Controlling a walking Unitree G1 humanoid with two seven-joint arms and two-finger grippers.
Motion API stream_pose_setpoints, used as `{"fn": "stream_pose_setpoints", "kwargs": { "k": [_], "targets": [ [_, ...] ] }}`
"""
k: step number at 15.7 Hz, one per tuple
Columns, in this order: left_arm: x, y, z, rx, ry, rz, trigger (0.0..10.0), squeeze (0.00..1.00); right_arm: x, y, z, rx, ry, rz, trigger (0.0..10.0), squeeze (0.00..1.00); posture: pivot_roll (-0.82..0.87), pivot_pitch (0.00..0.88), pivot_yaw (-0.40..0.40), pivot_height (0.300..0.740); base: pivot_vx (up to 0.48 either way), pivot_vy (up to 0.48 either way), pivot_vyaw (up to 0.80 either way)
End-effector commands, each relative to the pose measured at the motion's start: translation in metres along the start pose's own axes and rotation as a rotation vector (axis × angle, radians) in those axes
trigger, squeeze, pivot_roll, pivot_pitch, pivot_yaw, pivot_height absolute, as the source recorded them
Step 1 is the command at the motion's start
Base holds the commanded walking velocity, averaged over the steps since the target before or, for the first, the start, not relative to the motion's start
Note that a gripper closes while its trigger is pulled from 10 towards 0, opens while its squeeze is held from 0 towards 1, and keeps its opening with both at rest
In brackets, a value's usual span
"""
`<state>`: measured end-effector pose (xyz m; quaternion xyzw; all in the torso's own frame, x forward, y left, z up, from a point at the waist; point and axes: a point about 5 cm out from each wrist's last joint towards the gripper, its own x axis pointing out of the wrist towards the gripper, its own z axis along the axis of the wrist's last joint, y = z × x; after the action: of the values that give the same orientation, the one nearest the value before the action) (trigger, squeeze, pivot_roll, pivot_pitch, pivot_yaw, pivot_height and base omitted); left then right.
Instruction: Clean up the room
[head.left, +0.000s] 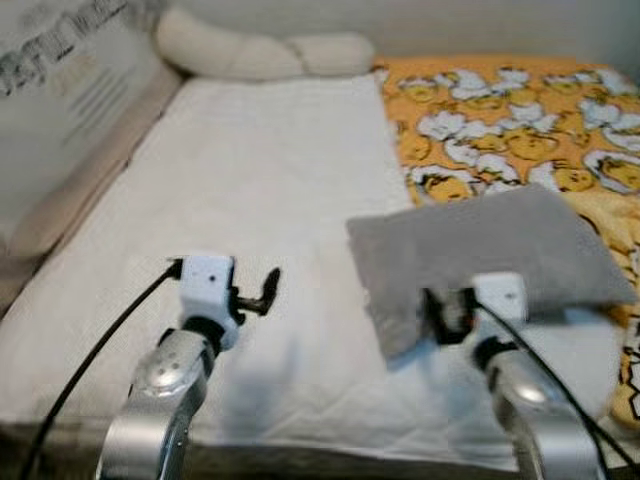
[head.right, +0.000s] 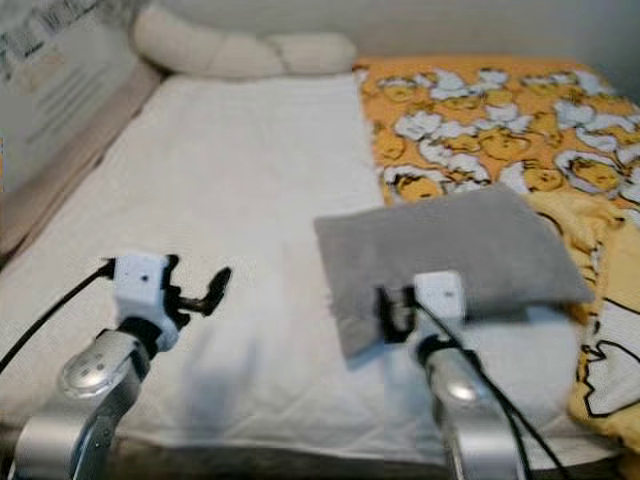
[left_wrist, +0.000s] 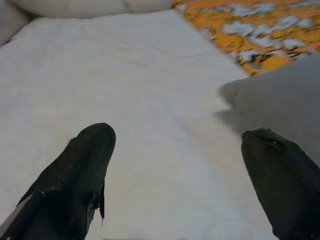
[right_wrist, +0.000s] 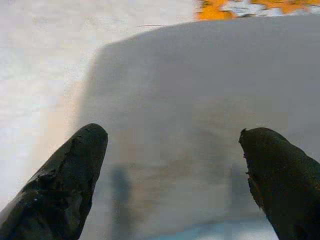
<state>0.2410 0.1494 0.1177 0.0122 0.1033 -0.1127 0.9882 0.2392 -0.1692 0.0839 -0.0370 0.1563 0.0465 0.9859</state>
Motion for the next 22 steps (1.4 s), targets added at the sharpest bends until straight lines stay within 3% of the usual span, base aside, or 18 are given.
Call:
{"fn": "stream_pose_setpoints", "kwargs": {
  "k": [1, 4, 7, 11, 13, 14, 15, 16, 17, 20, 22],
  "targets": [
    [-0.001, 0.002, 0.0, 0.008, 0.007, 0.011, 10.0, 0.0, 0.0, -0.001, 0.002, -0.003, -0.007, -0.003, 10.0, 0.0, 0.05, 0.0, 0.02, 0.74, 0.0, 0.0, 0.0],
    [0.0, 0.0, 0.0, 0.011, 0.013, 0.005, 10.0, 0.0, 0.0, -0.003, 0.001, 0.019, 0.004, -0.011, 10.0, 0.0, 0.05, 0.0, 0.024, 0.74, 0.0, 0.0, 0.0],
    [0.002, -0.001, 0.0, 0.013, 0.014, 0.0, 10.0, 0.0, 0.001, -0.009, -0.002, 0.1, 0.043, -0.062, 10.0, 0.0, 0.04, 0.0, 0.027, 0.74, 0.0, 0.0, 0.0],
    [0.005, -0.002, 0.001, 0.019, 0.015, -0.014, 10.0, 0.0, 0.0, -0.025, -0.006, 0.279, 0.087, -0.17, 10.0, 0.0, 0.04, 0.0, 0.033, 0.74, 0.0, 0.0, 0.0],
    [0.006, -0.005, 0.003, 0.017, 0.008, -0.046, 10.0, 0.0, 0.002, -0.041, -0.012, 0.467, 0.123, -0.273, 10.0, 0.0, 0.04, 0.0, 0.036, 0.74, 0.0, 0.0, 0.0],
    [0.005, -0.014, 0.007, -0.004, -0.017, -0.163, 10.0, 0.0, 0.008, -0.048, -0.015, 0.572, 0.132, -0.288, 10.0, 0.0, 0.04, 0.0, 0.04, 0.74, 0.0, 0.0, 0.0],
    [0.004, -0.018, 0.009, -0.009, -0.026, -0.208, 10.0, 0.0, 0.01, -0.05, -0.016, 0.605, 0.135, -0.286, 10.0, 0.0, 0.04, 0.0, 0.039, 0.74, 0.0, 0.0, 0.0],
    [0.003, -0.03, 0.011, -0.001, -0.008, -0.379, 10.0, 0.0, 0.021, -0.06, -0.022, 0.69, 0.143, -0.312, 10.0, 0.0, 0.05, 0.0, 0.036, 0.74, 0.0, 0.0, 0.0],
    [0.003, -0.035, 0.011, 0.017, 0.007, -0.472, 10.0, 0.0, 0.028, -0.069, -0.024, 0.744, 0.135, -0.337, 10.0, 0.0, 0.05, 0.0, 0.036, 0.74, 0.0, 0.0, 0.0],
    [0.008, -0.043, 0.012, -0.006, 0.034, -0.657, 10.0, 0.0, 0.046, -0.09, -0.022, 0.84, 0.075, -0.344, 10.0, 0.0, 0.05, 0.0, 0.037, 0.74, 0.0, 0.0, 0.0],
    [0.017, -0.044, 0.012, 0.008, 0.036, -0.685, 10.0, 0.0, 0.053, -0.099, -0.024, 0.897, 0.034, -0.328, 10.0, 0.0, 0.05, 0.0, 0.034, 0.74, 0.0, 0.0, 0.0]
  ]
}}
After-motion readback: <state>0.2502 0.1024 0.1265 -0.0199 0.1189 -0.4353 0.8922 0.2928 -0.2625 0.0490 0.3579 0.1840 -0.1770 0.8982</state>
